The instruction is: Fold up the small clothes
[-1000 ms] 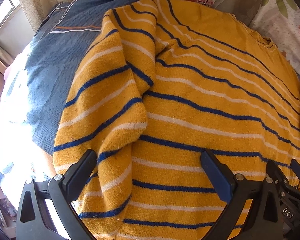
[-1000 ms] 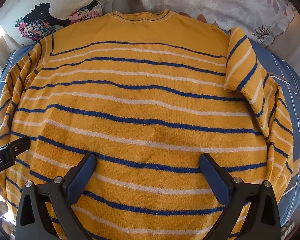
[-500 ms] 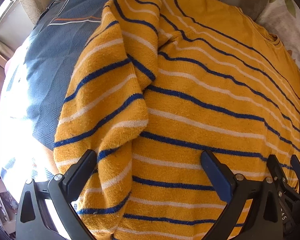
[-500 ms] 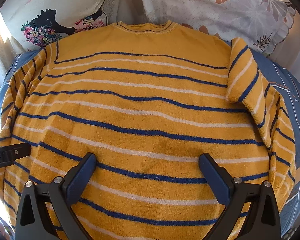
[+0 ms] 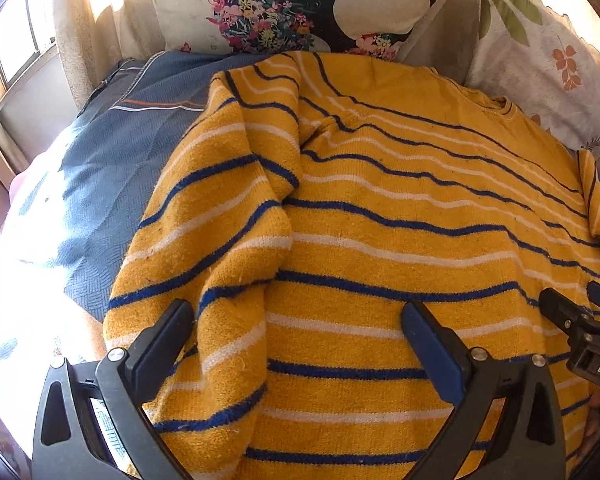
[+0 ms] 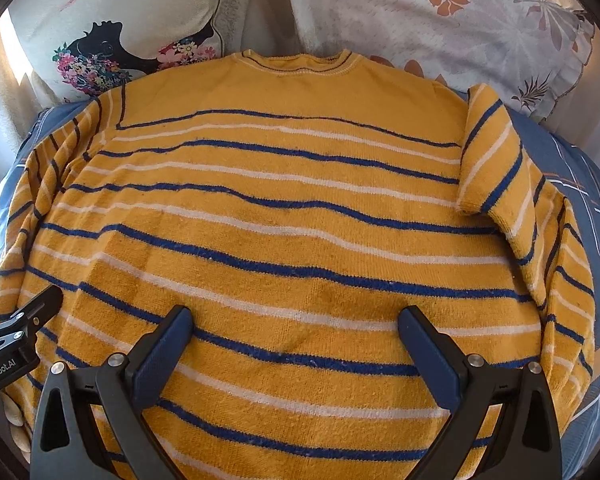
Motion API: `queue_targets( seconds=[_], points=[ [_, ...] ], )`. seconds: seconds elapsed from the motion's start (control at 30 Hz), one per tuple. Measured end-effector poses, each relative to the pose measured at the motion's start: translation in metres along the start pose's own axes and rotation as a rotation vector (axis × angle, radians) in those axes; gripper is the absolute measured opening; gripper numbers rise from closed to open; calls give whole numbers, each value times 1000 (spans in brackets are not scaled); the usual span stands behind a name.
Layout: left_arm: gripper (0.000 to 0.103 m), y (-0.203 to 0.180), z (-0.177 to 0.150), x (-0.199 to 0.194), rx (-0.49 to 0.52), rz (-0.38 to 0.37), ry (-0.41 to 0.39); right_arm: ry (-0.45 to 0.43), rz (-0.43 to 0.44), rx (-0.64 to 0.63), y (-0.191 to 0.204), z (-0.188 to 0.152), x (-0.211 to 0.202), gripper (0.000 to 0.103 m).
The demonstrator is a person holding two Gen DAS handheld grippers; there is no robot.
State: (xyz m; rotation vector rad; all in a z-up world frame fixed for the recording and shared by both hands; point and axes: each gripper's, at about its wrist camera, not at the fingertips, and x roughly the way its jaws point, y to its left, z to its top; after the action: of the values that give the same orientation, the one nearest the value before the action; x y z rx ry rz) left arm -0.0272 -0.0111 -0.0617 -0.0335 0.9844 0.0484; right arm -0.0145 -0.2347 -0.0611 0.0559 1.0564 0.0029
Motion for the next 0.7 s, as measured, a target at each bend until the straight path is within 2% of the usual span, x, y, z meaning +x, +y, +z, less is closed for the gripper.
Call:
queue_targets(
  seconds=[0.07,0.23,0.37,0.57,0.7],
  points=[
    [103,3,-1,2,-3,5,-25,0,-5,-4,1,-2,0,103],
    [103,0,3,4,-1,2,-20,1,-8,-7,2,-2,0,103],
    [103,4,9,6,34,-24,46,5,-3,-6,1,-1,0,103],
    [103,7,15,4,44,-31,77,-1,98,62,-11,-1,-7,103],
    [82,11,21,-16,4,61,25,-16,112,36,-14,-2,-14,103]
  ],
)
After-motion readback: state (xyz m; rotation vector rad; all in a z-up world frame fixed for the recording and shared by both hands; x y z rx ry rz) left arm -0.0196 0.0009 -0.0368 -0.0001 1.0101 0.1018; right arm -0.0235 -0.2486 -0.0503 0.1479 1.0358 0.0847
